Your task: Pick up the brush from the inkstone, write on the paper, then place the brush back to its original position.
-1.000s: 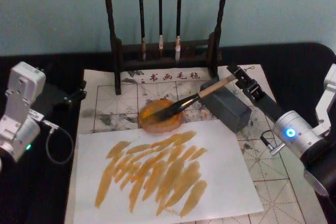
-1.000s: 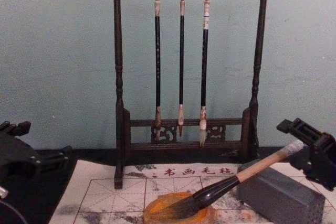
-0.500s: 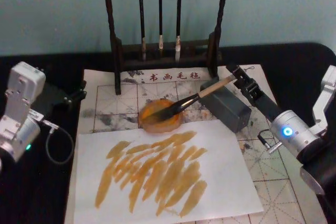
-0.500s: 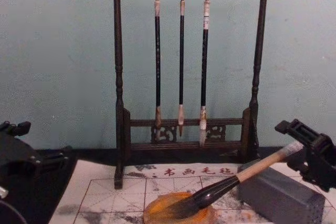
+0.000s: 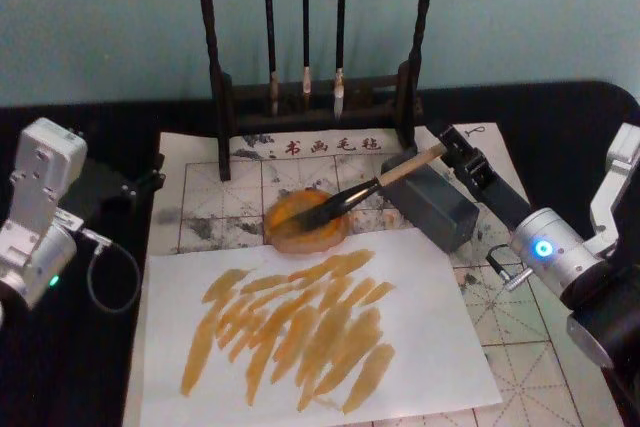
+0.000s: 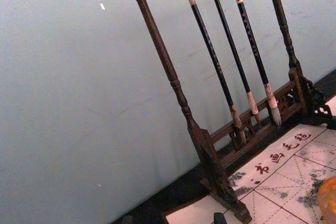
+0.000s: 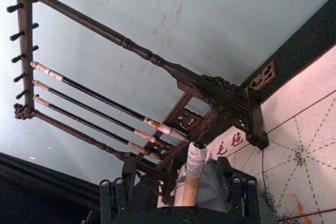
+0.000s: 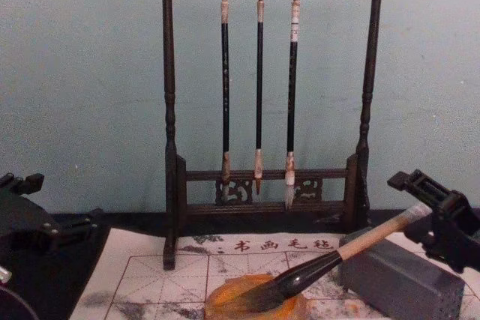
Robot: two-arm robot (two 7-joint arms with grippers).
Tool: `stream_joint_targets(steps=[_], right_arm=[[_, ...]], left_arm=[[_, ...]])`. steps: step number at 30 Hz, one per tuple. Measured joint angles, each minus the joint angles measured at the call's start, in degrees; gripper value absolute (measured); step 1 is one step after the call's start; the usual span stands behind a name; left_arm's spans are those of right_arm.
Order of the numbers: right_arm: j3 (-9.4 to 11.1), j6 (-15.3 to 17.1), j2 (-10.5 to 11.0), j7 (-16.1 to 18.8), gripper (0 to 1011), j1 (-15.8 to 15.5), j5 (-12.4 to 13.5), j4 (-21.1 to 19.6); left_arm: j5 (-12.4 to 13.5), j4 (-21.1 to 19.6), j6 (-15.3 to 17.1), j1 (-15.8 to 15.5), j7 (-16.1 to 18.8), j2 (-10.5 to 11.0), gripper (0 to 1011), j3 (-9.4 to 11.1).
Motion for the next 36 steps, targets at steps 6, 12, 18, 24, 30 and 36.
stream_joint_targets(steps=[6,12,18,24,30,36], right_arm=[[-0.6,-0.3,0.2,0.0,1000,0.5,0.7,0.5],[-1.2,-0.6,0.5,0.0,1000,0.7,1.3,0.7],[-1.2,-0.6,0.4,0.0,1000,0.7,1.3,0.7],[-1.1,-0.5,0.4,0.0,1000,0.7,1.3,0.7],[-1.1,-0.5,0.4,0.0,1000,0.7,1.2,0.7],[-1.0,-0.5,0.4,0.0,1000,0.6,1.1,0.7]], left_arm=[[0.0,0.0,0.0,0.0,0.0,0.0,1001,0.0],[0.0,0.0,0.0,0.0,0.0,0.0,1001,0.0],[0.0,0.0,0.0,0.0,0.0,0.0,1001,0.0],[0.0,0.0,0.0,0.0,0.0,0.0,1001,0.0],[0.0,0.0,0.0,0.0,0.0,0.0,1001,0.0],[0.0,0.0,0.0,0.0,0.0,0.0,1001,0.0]])
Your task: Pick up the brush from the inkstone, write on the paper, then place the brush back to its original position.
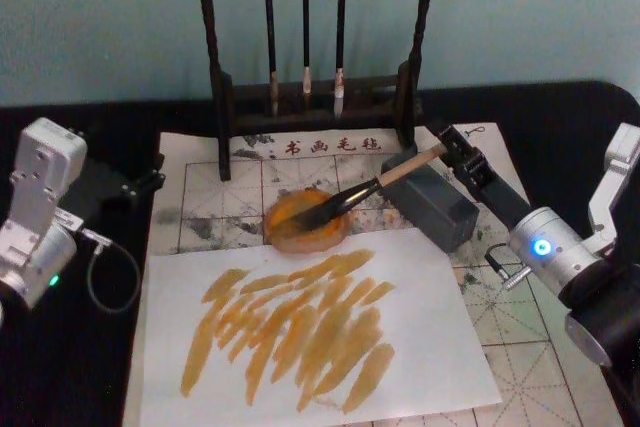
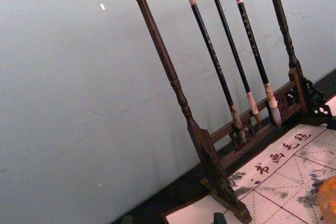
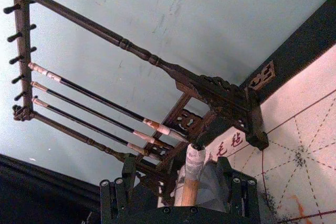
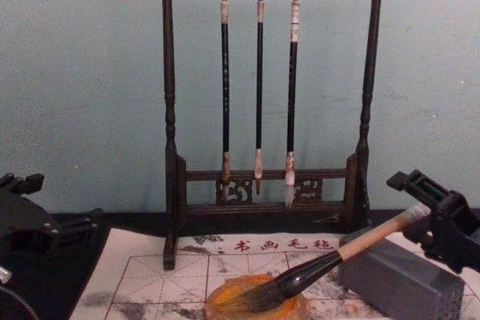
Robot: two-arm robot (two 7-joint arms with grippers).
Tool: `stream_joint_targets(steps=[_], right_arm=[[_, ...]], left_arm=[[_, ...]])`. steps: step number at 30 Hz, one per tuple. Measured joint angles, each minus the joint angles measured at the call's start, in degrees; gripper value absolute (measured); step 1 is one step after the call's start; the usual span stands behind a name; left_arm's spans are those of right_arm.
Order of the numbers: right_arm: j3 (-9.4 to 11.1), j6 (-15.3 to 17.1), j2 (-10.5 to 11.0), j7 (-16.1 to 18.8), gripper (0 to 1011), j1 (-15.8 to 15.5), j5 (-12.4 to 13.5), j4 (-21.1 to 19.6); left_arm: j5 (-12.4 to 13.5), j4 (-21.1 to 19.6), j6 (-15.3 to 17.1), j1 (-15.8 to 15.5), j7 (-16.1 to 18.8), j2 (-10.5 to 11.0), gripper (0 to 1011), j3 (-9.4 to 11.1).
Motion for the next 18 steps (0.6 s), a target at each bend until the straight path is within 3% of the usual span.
stream_joint_targets(steps=[18], right_arm=[[-1.7,-1.8,-0.1,-2.2,1000,1.4,1.0,0.8]], left_arm=[[0.0,0.0,0.0,0.0,0.0,0.0,1001,0.0]])
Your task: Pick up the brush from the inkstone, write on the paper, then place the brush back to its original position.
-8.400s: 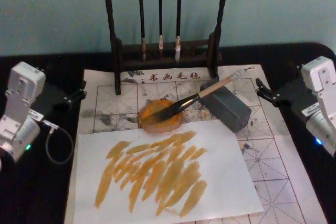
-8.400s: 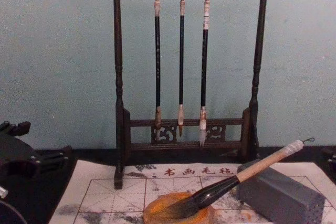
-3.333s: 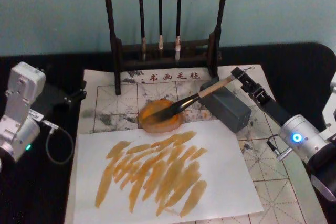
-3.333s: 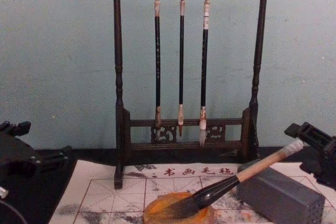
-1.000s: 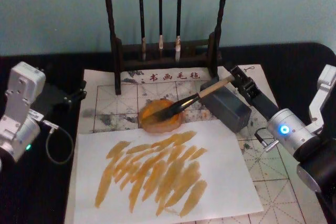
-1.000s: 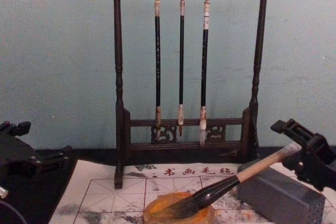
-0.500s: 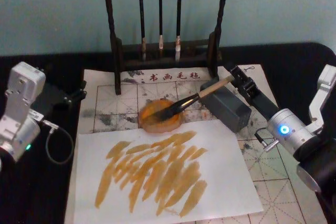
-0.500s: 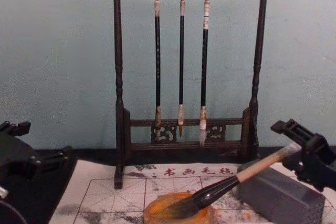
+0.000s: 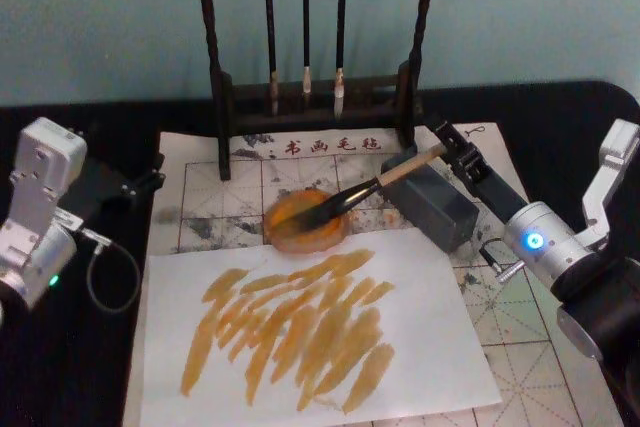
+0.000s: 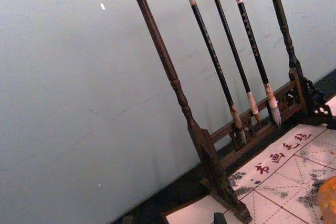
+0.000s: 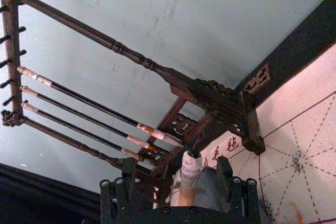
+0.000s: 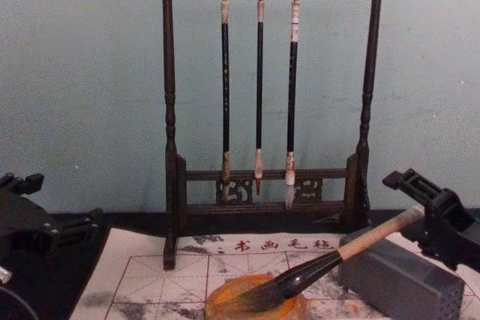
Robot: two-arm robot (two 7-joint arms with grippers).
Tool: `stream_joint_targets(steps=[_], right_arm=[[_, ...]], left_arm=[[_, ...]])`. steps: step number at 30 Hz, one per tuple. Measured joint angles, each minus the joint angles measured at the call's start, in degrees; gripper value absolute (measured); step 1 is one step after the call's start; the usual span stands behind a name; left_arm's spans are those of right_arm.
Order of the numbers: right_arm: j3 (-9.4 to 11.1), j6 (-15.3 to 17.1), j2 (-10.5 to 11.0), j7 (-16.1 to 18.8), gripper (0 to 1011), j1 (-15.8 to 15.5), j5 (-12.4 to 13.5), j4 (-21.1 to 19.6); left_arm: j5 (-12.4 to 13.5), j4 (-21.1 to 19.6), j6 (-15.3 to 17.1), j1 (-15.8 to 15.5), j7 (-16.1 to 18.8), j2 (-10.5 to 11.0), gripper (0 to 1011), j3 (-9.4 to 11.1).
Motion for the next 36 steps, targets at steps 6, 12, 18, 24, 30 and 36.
stream_joint_targets(steps=[6,12,18,24,30,36], right_arm=[[-0.4,-0.5,0.1,0.0,1000,0.2,0.6,0.3],[-0.3,-0.4,0.1,0.0,1000,0.2,0.6,0.3],[-0.3,-0.4,0.1,0.1,1000,0.2,0.5,0.3],[-0.3,-0.3,0.1,0.1,1000,0.2,0.5,0.3],[-0.2,-0.3,0.1,0.1,994,0.2,0.5,0.2],[-0.2,-0.3,0.1,0.1,843,0.2,0.5,0.2]], left_arm=[[0.0,0.0,0.0,0.0,0.0,0.0,1001,0.0],[0.0,0.0,0.0,0.0,0.0,0.0,1001,0.0],[0.0,0.0,0.0,0.0,0.0,0.0,1001,0.0],[0.0,0.0,0.0,0.0,0.0,0.0,1001,0.0],[0.0,0.0,0.0,0.0,0.0,0.0,1001,0.0],[0.0,0.0,0.0,0.0,0.0,0.0,1001,0.0]])
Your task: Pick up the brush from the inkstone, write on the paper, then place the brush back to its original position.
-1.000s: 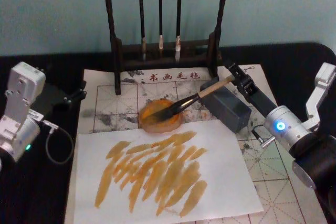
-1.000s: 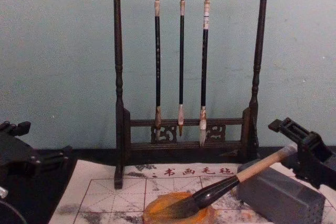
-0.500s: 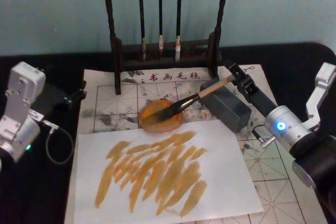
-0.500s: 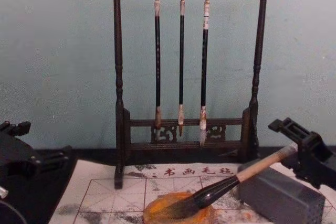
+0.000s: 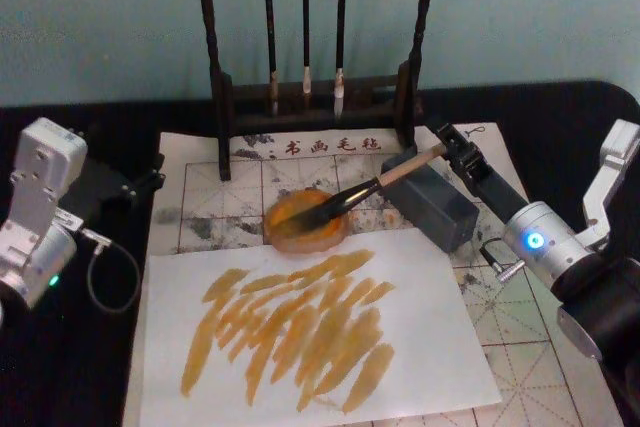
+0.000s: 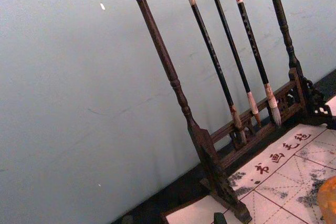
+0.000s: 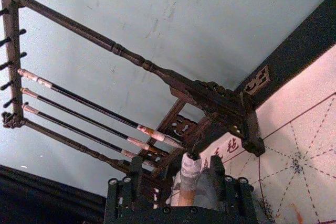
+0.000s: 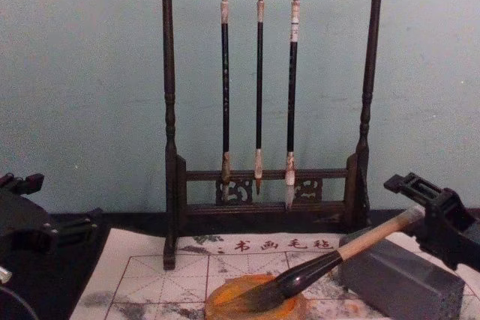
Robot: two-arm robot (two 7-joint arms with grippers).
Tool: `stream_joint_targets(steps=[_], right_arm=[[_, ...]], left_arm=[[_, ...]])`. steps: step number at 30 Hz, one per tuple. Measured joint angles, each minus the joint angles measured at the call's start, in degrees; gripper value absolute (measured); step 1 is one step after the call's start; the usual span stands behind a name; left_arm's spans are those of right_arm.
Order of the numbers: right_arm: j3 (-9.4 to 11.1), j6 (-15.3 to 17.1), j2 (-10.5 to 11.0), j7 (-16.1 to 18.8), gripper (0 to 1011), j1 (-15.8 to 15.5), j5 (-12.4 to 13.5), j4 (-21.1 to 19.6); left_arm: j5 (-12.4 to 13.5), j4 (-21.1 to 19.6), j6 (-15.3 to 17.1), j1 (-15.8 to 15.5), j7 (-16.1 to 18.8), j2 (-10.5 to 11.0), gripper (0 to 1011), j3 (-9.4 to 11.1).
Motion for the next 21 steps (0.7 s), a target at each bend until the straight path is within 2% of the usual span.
stream_joint_targets(steps=[5,12,15,21], right_arm=[[0.0,0.0,0.0,0.0,717,0.0,0.0,0.0],[0.0,0.0,0.0,0.0,498,0.0,-0.1,0.0],[0.0,0.0,0.0,0.0,374,0.0,-0.1,0.0],[0.0,0.0,0.0,0.0,214,0.0,-0.1,0.0]], left_arm=[[0.0,0.0,0.0,0.0,0.0,0.0,1001,0.0],[0.0,0.0,0.0,0.0,0.0,0.0,1001,0.0],[0.0,0.0,0.0,0.0,0.0,0.0,1001,0.0],[0.0,0.0,0.0,0.0,0.0,0.0,1001,0.0]])
